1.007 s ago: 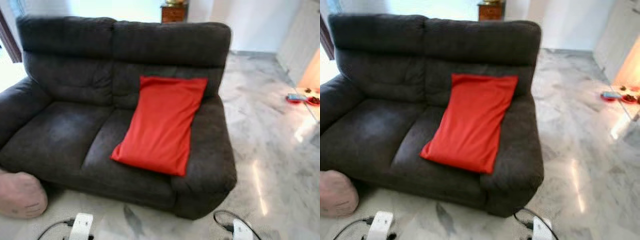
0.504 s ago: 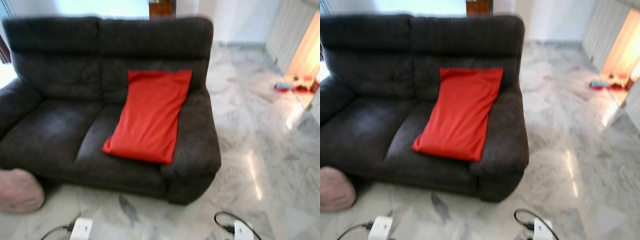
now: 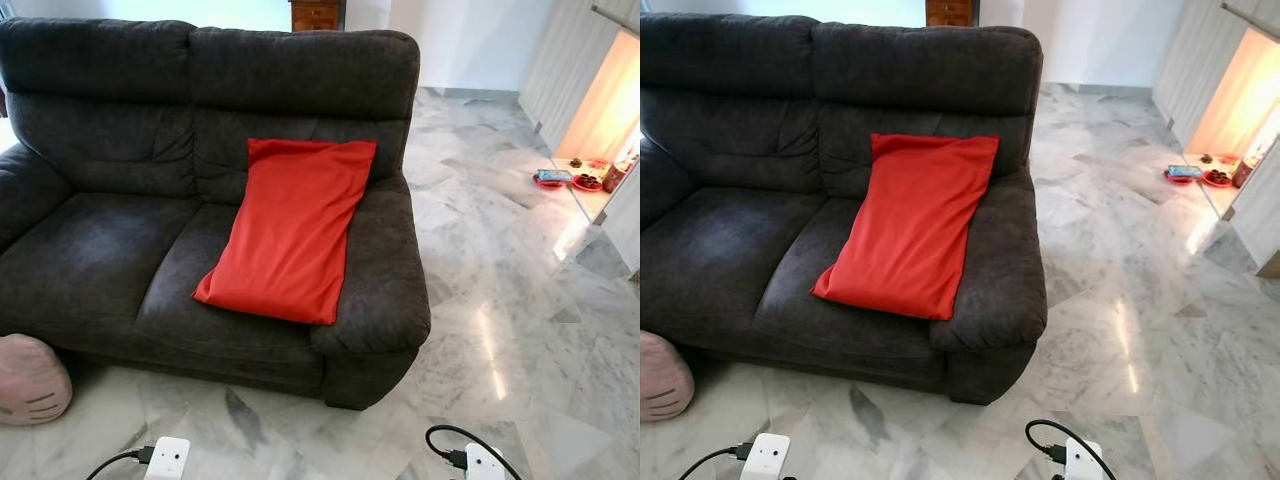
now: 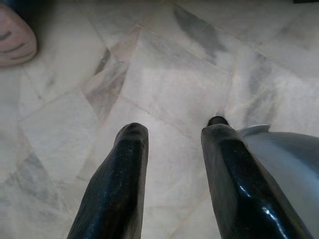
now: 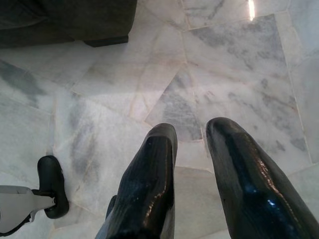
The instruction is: Move the pillow to the sofa from floor
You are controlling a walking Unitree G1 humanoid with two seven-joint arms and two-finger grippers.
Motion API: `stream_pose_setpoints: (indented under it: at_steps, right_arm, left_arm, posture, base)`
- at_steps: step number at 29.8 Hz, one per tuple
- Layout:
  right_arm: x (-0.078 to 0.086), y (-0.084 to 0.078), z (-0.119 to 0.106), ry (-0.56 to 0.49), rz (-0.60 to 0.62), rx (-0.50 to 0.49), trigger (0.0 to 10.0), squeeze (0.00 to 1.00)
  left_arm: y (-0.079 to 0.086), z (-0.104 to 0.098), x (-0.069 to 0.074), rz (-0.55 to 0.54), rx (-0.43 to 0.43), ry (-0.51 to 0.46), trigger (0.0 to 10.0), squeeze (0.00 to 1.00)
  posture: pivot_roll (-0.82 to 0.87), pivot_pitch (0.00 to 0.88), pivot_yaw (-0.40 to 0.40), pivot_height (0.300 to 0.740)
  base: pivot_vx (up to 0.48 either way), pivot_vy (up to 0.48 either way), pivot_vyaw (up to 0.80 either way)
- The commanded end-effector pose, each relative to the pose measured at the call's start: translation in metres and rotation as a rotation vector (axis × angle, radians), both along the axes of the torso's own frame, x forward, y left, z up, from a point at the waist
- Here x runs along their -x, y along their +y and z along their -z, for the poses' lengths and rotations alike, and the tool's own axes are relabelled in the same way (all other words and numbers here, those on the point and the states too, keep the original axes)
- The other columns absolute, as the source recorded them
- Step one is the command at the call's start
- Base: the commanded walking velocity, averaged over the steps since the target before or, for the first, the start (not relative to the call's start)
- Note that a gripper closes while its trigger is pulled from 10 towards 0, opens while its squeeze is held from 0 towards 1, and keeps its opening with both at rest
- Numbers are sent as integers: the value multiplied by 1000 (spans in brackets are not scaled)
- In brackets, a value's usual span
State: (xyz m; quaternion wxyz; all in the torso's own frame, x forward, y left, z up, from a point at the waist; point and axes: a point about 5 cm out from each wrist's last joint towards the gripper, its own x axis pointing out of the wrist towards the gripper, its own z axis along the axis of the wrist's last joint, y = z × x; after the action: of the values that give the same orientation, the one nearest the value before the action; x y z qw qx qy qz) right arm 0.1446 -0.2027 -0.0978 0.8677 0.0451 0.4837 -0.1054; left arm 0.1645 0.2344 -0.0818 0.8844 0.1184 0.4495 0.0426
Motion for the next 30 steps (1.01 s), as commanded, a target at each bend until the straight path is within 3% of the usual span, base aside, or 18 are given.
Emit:
stream_pose_setpoints:
  at_steps: [1, 10, 30]
  right_arm:
    - [2, 0, 1, 13, -6, 2, 10000, 0]
    - [3, 1, 2, 16, -3, 7, 10000, 0]
    - [-1, 2, 0, -10, -2, -19, 10000, 0]
  left_arm:
    - [3, 1, 3, 4, -1, 15, 10000, 0]
    - [6, 0, 5, 12, -5, 14, 10000, 0]
    - [-8, 5, 8, 12, 10, 26, 10000, 0]
  posture:
    - [33, 0, -36, 740]
    - [36, 0, -33, 740]
    - [38, 0, -41, 740]
  base:
    - [0, 0, 0]
    - [0, 0, 0]
    - [0, 307, 95]
